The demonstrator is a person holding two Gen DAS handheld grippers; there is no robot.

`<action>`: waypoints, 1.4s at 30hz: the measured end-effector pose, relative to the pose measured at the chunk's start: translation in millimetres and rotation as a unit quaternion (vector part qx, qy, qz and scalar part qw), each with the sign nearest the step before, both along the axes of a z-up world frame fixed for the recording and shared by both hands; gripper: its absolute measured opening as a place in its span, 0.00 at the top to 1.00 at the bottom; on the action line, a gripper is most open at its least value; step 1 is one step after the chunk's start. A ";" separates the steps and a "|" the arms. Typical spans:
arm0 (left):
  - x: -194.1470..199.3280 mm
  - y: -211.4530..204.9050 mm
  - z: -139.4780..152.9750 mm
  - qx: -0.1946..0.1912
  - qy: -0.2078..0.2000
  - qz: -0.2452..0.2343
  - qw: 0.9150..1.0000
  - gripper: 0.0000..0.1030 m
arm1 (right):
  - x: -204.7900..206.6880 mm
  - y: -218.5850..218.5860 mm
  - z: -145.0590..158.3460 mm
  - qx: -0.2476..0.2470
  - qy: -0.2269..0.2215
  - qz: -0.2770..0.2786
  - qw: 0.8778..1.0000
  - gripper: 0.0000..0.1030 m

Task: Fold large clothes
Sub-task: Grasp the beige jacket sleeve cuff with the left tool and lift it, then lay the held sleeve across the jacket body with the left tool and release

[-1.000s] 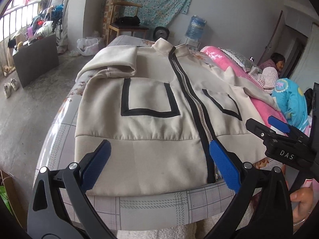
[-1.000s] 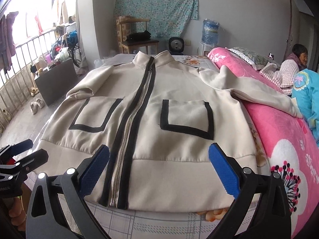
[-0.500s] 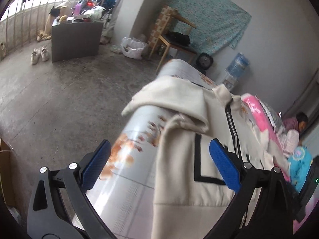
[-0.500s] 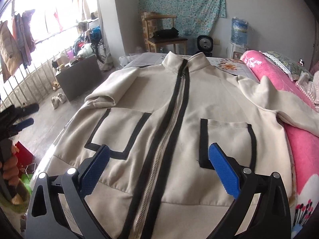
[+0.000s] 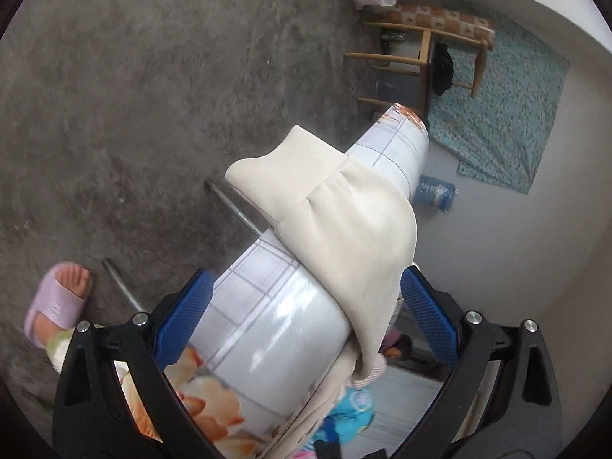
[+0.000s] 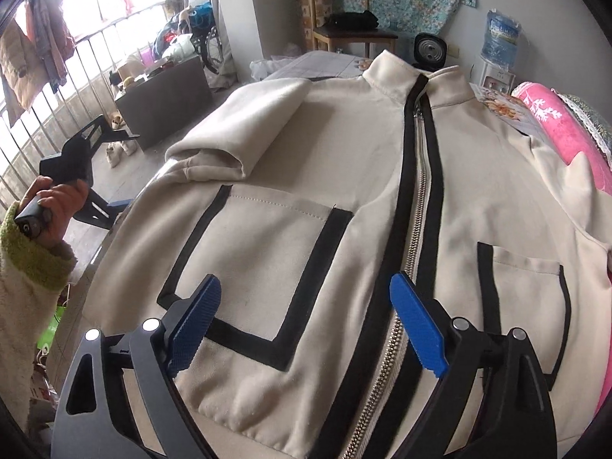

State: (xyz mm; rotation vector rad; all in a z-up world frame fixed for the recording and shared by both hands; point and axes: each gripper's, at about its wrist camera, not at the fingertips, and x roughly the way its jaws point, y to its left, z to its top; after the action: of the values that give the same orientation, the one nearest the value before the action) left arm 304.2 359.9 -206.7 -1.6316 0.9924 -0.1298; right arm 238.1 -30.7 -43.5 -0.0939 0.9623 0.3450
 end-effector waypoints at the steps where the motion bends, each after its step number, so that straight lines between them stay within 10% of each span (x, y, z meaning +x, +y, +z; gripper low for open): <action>1: 6.7 0.3 -12.0 -0.022 0.004 0.003 1.000 0.08 | 2.8 2.5 -3.2 -0.003 0.005 -0.001 1.000 0.15; 8: 50.0 -14.8 -69.3 -0.108 0.027 -0.003 0.994 0.08 | 21.2 8.4 -10.5 -0.001 0.015 -0.020 1.000 0.15; 12: 66.7 -12.3 -66.7 -0.100 0.032 -0.004 0.994 0.41 | 25.3 4.9 -6.8 0.003 0.005 -0.031 1.000 0.15; 16: 71.7 0.2 -35.3 -0.029 0.020 -0.006 0.999 0.69 | 25.8 -0.9 -1.4 0.005 -0.008 -0.037 0.999 0.15; 19: 73.0 9.9 32.6 0.108 -0.011 -0.009 0.994 0.79 | 20.8 -9.1 8.3 0.019 -0.018 -0.039 0.999 0.15; 22: 70.3 -4.1 131.3 0.253 -0.089 -0.022 0.963 0.82 | 11.0 -21.7 23.0 0.026 -0.043 -0.043 0.998 0.15; 27: 36.8 -122.8 309.0 0.442 -0.287 -0.096 0.845 0.82 | -15.8 -59.5 47.4 0.041 -0.083 -0.069 0.993 0.15; 29: 28.1 -181.5 343.7 0.451 -0.330 -0.146 0.816 0.81 | -26.9 -77.3 53.4 0.048 -0.089 -0.084 0.991 0.15; 35: 25.5 -332.8 325.9 0.438 -0.334 -0.276 0.788 0.75 | -72.0 -143.0 62.6 0.048 -0.093 -0.140 0.985 0.15; 39: 21.0 -387.2 256.8 0.426 -0.280 -0.341 0.790 0.41 | -92.4 -188.7 59.8 0.041 -0.082 -0.176 0.980 0.15; 42: 21.2 -390.5 220.6 0.421 -0.241 -0.363 0.796 0.37 | -95.6 -216.0 58.5 0.044 -0.065 -0.192 0.978 0.14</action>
State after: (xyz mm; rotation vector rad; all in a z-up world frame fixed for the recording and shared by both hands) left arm 325.3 -30.6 13.8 -0.3077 1.0059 -0.5139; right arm 142.5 -246.7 15.0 0.1474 0.8132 0.0236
